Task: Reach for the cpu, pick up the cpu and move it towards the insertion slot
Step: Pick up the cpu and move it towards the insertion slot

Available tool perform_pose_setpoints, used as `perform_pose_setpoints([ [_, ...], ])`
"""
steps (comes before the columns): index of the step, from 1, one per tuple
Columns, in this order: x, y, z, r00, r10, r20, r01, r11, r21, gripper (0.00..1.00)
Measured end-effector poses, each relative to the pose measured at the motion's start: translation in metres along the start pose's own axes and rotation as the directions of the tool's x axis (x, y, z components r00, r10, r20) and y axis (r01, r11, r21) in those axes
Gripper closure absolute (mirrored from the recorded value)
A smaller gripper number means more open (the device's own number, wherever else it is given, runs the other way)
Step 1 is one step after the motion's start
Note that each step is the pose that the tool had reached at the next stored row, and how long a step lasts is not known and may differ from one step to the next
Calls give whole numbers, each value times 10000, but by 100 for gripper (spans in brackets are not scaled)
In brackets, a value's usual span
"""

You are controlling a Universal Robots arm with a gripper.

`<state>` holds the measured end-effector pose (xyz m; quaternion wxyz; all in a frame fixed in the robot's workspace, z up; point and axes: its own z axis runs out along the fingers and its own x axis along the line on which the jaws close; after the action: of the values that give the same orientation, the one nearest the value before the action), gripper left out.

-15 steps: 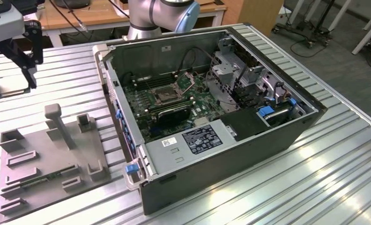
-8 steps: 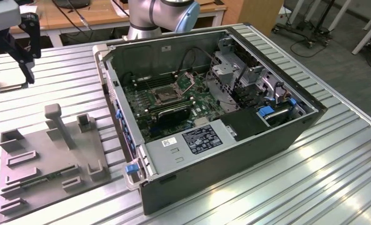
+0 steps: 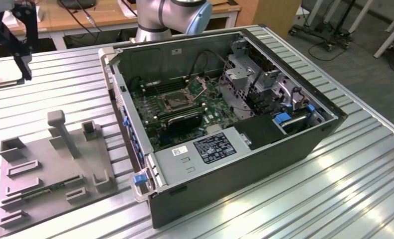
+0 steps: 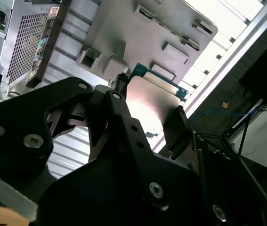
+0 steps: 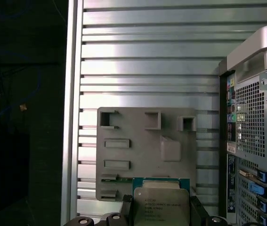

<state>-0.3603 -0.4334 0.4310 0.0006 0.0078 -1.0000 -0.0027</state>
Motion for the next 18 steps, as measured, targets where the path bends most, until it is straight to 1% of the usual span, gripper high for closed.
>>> perform_pose_setpoints([
  [10,-6,1,-186,10000,0,1,0,10000,0,45],
  [13,-32,0,-192,10000,-1,2,1,10000,-1,45],
  [18,-139,-1,-192,10000,0,1,0,10000,-1,45],
])
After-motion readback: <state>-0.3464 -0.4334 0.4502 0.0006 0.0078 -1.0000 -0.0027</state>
